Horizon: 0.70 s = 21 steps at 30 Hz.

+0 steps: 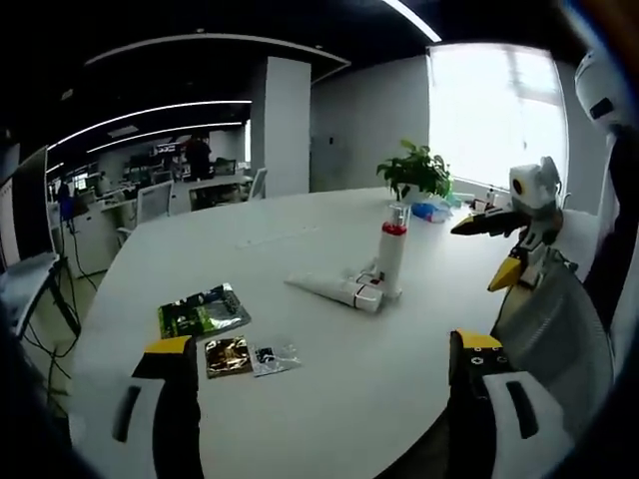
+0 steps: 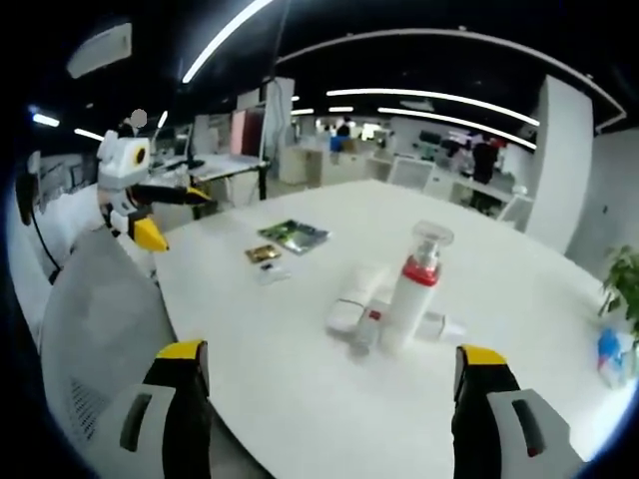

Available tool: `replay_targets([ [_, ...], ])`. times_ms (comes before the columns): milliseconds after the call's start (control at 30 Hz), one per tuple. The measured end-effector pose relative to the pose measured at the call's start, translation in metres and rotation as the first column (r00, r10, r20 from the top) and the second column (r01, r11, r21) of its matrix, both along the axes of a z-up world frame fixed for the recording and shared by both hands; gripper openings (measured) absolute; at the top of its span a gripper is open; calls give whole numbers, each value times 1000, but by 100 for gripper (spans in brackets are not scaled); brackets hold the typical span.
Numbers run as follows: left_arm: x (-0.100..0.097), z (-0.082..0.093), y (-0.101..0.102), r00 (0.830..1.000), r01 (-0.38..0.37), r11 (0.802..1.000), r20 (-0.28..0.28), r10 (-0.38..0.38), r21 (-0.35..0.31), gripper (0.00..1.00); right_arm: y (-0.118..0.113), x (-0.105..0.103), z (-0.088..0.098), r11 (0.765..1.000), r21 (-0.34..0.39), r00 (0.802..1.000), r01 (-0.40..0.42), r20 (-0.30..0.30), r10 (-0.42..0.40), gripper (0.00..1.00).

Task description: Arrange the skincare products in the storage area until every visible bottle or jar stands upright without overlapping.

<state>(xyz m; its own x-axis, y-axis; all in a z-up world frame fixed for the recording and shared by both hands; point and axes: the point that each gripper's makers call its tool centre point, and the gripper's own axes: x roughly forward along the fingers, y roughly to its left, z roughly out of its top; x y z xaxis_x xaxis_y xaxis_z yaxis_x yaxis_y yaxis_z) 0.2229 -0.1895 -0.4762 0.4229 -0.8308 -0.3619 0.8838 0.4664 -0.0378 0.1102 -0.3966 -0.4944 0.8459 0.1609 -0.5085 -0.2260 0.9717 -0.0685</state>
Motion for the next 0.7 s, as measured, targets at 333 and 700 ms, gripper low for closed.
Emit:
replay_targets([
  [333,-2,-5,-1,1000,-9,1000,-9,9,-3,99,5,0,-6,1000,10,1000,-14,-16,14,100],
  [700,5,2,-17,1000,-15,999,-13,14,-31,99,18,15,5,998,5,998,-57,16,57,100],
])
